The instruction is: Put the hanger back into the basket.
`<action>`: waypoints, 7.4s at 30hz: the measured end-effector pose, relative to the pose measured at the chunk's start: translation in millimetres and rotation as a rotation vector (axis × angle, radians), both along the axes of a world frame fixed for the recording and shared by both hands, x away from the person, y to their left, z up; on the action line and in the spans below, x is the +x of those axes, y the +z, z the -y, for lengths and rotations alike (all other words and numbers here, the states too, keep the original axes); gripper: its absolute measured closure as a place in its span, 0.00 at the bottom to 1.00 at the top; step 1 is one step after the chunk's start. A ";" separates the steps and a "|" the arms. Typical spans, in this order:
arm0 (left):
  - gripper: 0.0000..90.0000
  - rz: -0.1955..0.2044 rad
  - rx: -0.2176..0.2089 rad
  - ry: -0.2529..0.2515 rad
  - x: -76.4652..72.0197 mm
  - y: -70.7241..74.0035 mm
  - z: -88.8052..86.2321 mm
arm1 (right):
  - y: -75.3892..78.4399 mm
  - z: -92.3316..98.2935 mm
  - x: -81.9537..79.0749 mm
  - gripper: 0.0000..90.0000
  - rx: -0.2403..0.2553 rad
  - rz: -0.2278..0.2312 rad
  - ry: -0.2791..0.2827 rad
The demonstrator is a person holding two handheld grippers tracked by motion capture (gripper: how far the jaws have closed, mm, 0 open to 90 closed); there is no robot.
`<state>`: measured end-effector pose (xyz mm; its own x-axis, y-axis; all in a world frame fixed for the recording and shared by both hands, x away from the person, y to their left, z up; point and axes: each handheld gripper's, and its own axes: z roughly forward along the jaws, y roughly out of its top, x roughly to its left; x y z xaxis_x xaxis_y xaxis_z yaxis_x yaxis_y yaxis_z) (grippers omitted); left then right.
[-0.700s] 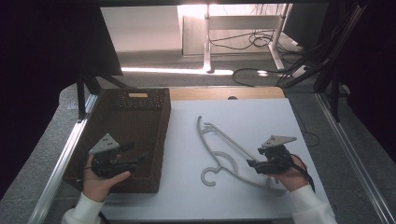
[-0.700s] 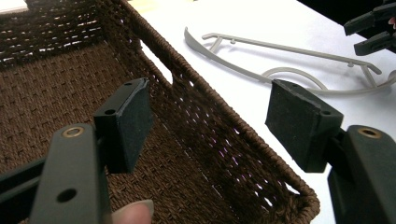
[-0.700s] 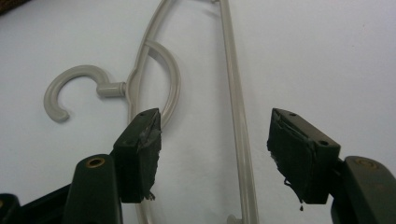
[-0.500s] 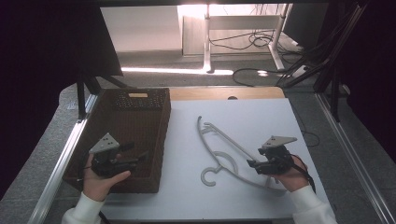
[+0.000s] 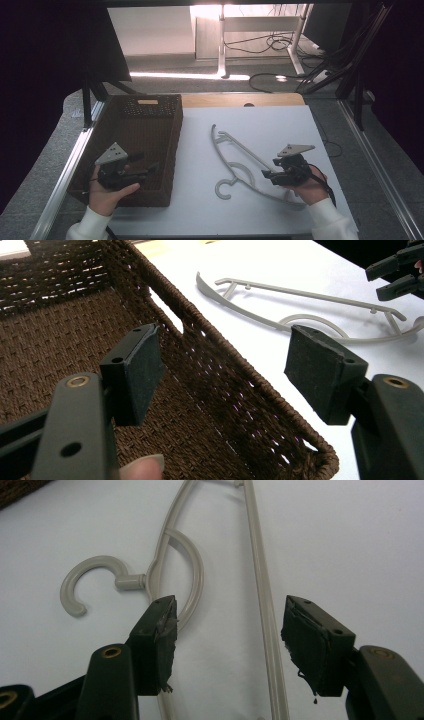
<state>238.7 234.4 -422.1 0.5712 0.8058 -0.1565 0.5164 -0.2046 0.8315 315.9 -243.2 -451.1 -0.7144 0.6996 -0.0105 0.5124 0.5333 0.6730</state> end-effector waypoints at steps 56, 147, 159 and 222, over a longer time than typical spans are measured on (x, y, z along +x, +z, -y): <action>0.34 0.011 -0.008 0.013 -0.4 3.3 -4.9 | -46.6 -93.9 49.8 0.87 -0.348 -0.192 0.039; 0.42 -0.112 -0.324 -0.292 42.2 -15.8 166.8 | 43.8 -80.6 63.9 0.91 0.588 -0.107 -0.134; 0.76 -0.183 -0.428 -0.277 51.3 -29.8 174.7 | 39.8 -77.9 63.8 0.91 0.643 -0.107 -0.160; 0.89 -0.206 -0.564 -0.263 73.1 -40.2 173.8 | 30.6 -80.6 59.4 0.91 0.798 -0.170 -0.143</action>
<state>311.9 60.6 -462.3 0.6512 0.4051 -0.6417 0.6690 0.0928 0.7375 375.3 -162.6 -420.4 -0.5650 0.5350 0.6281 0.6680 -0.1502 0.7288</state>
